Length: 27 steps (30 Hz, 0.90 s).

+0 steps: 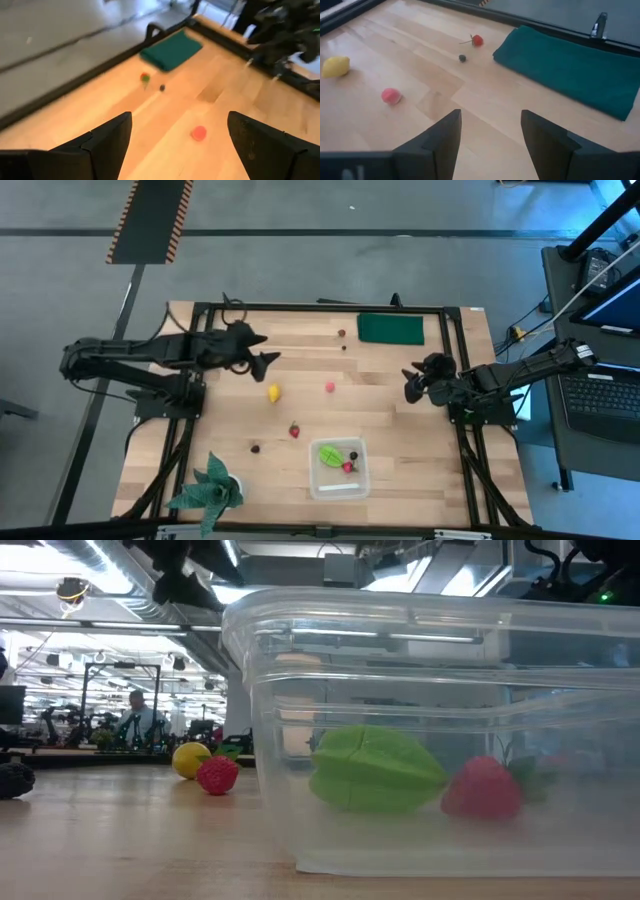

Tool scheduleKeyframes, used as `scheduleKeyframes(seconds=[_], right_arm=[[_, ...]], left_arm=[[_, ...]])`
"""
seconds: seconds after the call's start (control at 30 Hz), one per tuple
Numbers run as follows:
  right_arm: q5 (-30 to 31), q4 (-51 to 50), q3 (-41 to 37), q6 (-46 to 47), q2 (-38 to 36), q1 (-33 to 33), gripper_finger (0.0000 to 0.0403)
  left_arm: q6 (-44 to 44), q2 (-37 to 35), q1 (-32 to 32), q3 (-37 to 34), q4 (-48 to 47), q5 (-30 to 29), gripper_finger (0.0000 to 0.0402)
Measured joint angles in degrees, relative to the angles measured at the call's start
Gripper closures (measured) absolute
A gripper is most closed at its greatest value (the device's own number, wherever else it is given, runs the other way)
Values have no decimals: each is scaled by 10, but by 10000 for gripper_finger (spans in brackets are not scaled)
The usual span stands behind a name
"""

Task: Pick and placing Produce into tupperware
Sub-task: Put the yellow lemon into the transparent bin

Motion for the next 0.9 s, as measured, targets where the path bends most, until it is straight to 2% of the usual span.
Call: scheduleKeyframes(seconds=[0.2, 0.47, 0.63, 0.9], right_arm=[[-29, 8, 0, -65, 0, 0, 195], [-109, 30, 0, -167, 0, 0, 195], [-129, 29, 0, -200, 0, 0, 195], [-145, 29, 0, -213, 0, 0, 195]], left_arm=[[-161, 49, -3, 12, -31, 0, 82], [-370, 129, -28, 12, -181, 5, 83], [-433, 188, -43, 12, -155, 49, 83], [-503, 264, -50, 12, -156, 63, 83]])
